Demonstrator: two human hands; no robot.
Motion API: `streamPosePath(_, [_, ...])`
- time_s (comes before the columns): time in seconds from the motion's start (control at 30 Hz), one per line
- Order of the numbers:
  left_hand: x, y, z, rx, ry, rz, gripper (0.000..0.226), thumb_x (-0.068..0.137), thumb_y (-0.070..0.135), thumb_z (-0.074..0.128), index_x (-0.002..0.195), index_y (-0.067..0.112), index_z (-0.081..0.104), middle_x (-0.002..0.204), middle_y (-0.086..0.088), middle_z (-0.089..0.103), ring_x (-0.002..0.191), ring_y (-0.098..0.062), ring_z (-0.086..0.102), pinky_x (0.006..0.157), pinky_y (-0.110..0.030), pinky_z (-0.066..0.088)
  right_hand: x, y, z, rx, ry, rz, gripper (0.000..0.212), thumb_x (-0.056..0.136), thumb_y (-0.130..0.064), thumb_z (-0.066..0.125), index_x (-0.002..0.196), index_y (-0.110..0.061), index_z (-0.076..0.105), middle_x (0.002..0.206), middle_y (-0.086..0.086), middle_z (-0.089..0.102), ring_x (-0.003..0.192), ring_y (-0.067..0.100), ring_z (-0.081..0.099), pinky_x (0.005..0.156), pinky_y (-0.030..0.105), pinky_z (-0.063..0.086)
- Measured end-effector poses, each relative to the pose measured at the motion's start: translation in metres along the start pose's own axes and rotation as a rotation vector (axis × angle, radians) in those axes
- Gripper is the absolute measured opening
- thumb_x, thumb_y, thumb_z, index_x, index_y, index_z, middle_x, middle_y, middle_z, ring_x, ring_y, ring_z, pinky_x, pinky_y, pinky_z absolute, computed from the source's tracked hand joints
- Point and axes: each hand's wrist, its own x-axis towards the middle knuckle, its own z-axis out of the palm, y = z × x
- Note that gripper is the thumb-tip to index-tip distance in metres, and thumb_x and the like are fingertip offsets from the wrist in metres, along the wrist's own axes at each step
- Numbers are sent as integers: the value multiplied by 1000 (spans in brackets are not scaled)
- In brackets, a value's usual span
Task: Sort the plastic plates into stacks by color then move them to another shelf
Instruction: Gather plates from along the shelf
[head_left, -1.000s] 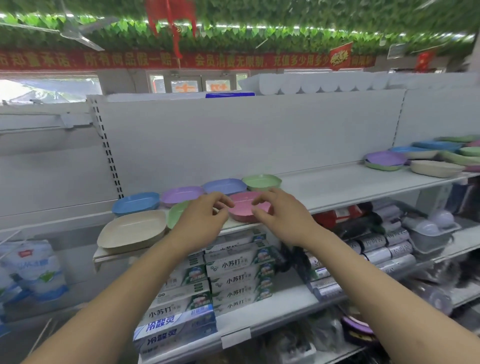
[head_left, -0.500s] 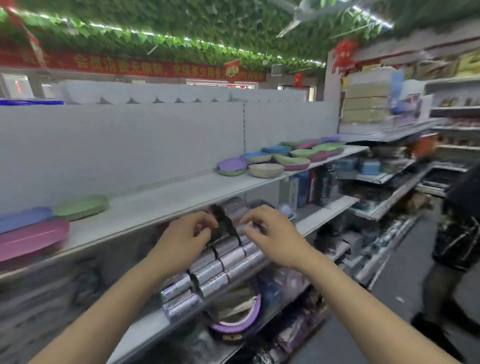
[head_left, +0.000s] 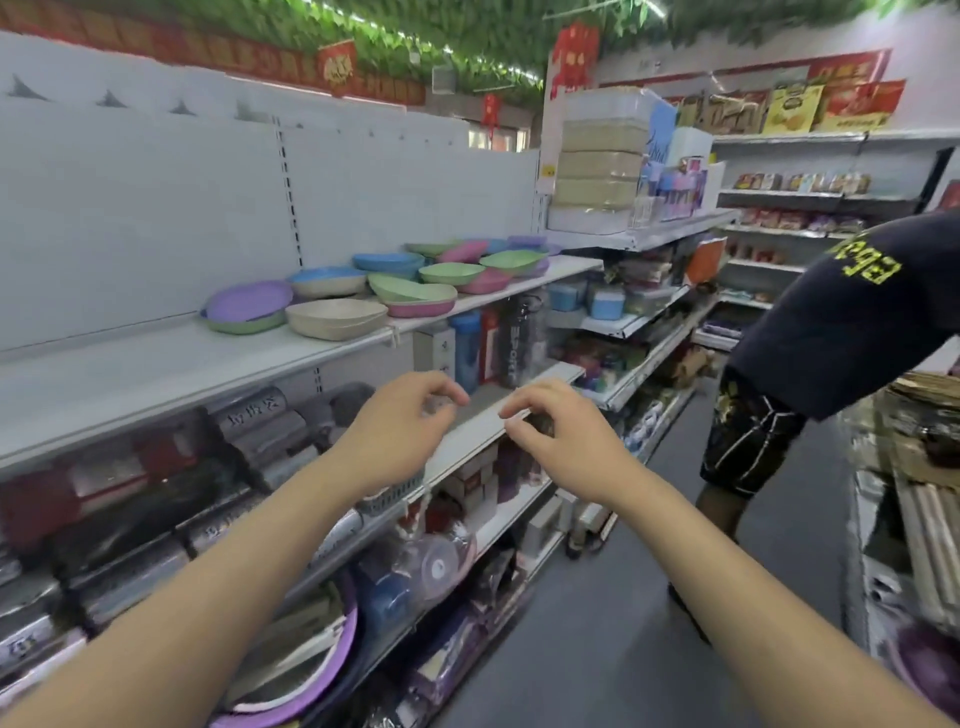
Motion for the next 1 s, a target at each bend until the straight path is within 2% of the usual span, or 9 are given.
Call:
streamPosePath(0.07, [38, -6, 12, 11, -2, 27, 21, 95, 24, 54, 101, 39, 67, 114, 12, 65, 104, -7, 60, 91, -35, 48, 29, 24, -3, -24, 0, -1, 12, 99, -33, 61, 107, -31, 70, 116, -13, 59, 112, 6, 54, 102, 31, 44])
streamPosePath(0.13, [78, -14, 20, 40, 2, 65, 21, 95, 22, 54, 104, 36, 67, 115, 11, 63, 107, -7, 58, 89, -33, 44, 65, 46, -4, -61, 10, -17, 13, 99, -32, 62, 108, -29, 71, 116, -11, 59, 112, 8, 54, 100, 28, 41])
streamPosePath(0.23, [137, -24, 24, 38, 40, 90, 21, 94, 19, 55, 106, 30, 68, 111, 9, 65, 101, -10, 59, 86, -33, 45, 123, 71, -5, -72, 4, -19, 14, 99, -28, 63, 108, -25, 73, 113, -10, 58, 106, 7, 57, 93, 21, 39])
streamPosePath(0.33, [189, -32, 26, 46, 59, 103, 22, 94, 17, 56, 107, 29, 68, 111, 12, 64, 101, -7, 57, 86, -30, 42, 180, 94, -5, -102, 18, -37, 13, 98, -29, 63, 107, -28, 73, 112, -9, 58, 105, 9, 56, 93, 27, 42])
streamPosePath(0.5, [260, -47, 29, 79, 113, 82, 20, 93, 21, 58, 104, 34, 67, 113, 11, 64, 105, -10, 60, 96, -39, 49, 257, 132, -4, -105, 10, -78, 11, 96, -32, 64, 104, -31, 72, 108, -10, 57, 103, 8, 54, 94, 31, 45])
streamPosePath(0.6, [295, -48, 32, 127, 139, 83, 18, 95, 22, 58, 106, 34, 65, 113, 14, 64, 106, -8, 59, 94, -33, 47, 296, 158, -6, -59, 28, -100, 11, 96, -31, 65, 102, -27, 72, 107, -9, 58, 101, 9, 54, 93, 33, 46])
streamPosePath(0.7, [328, -46, 41, 168, 155, 45, 23, 96, 18, 56, 115, 28, 64, 113, 11, 64, 106, -8, 59, 93, -31, 47, 329, 192, -10, -33, 9, -139, 9, 96, -30, 65, 101, -28, 72, 106, -9, 59, 100, 7, 54, 93, 31, 46])
streamPosePath(0.83, [375, -45, 65, 221, 213, -63, 27, 94, 21, 53, 116, 33, 60, 107, 13, 63, 97, -4, 60, 87, -34, 51, 381, 252, -26, -8, -11, -159, 9, 97, -35, 63, 101, -32, 71, 107, -13, 59, 101, 2, 55, 93, 31, 47])
streamPosePath(1.0, [424, -44, 88, 441, 384, -257, 27, 94, 27, 54, 121, 32, 59, 92, 12, 63, 91, -15, 61, 84, -42, 53, 451, 322, -50, 40, -38, -204, 10, 95, -33, 65, 101, -31, 72, 109, -10, 62, 103, 8, 60, 98, 37, 49])
